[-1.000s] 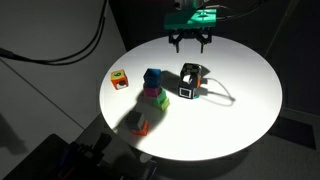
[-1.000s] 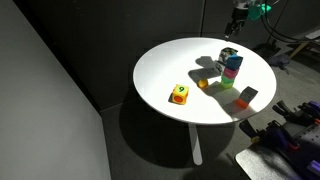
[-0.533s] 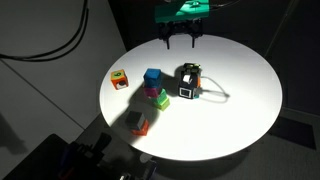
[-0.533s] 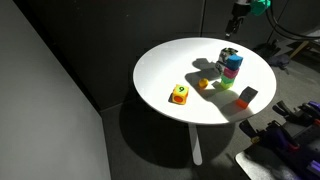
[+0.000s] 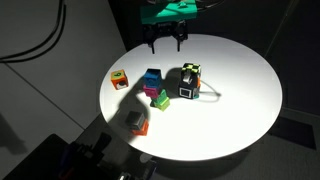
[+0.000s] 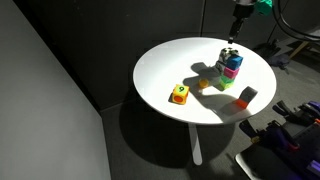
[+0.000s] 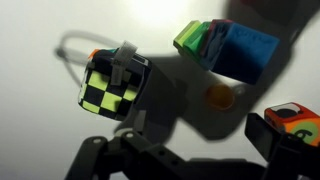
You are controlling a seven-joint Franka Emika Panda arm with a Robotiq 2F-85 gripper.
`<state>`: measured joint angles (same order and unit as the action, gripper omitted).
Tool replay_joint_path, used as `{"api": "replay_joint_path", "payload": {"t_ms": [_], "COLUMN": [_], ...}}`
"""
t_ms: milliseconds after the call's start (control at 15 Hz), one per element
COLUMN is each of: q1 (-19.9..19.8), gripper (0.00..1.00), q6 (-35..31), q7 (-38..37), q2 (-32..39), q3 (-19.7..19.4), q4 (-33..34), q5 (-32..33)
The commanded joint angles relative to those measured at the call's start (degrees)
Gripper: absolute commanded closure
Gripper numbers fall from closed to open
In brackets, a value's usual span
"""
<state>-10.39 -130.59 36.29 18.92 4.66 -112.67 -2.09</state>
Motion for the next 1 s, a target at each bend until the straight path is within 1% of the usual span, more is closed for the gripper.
{"api": "replay_joint_path", "payload": {"t_ms": [0, 400, 600, 667, 733, 933], "q1": [0.9, 2.4, 2.7, 2.7, 2.7, 2.8], "gripper": [0.00, 0.00, 0.00, 0.00, 0.00, 0.00], "q6": [-1.1, -4.1, -5.0, -5.2, -4.1, -4.2], "q7": [1.1, -5.7, -8.0, -8.3, -6.9, -7.0], "q2": [-3.9, -5.8, -6.3, -6.4, -4.3, -4.1], "q3": [-0.7, -1.8, -1.9, -2.0, -1.9, -1.9], "q4": [-4.8, -8.7, -9.9, -10.1, -8.0, -8.1], "q5": [-0.9, -1.3, -1.3, -1.3, -0.5, -0.5]}}
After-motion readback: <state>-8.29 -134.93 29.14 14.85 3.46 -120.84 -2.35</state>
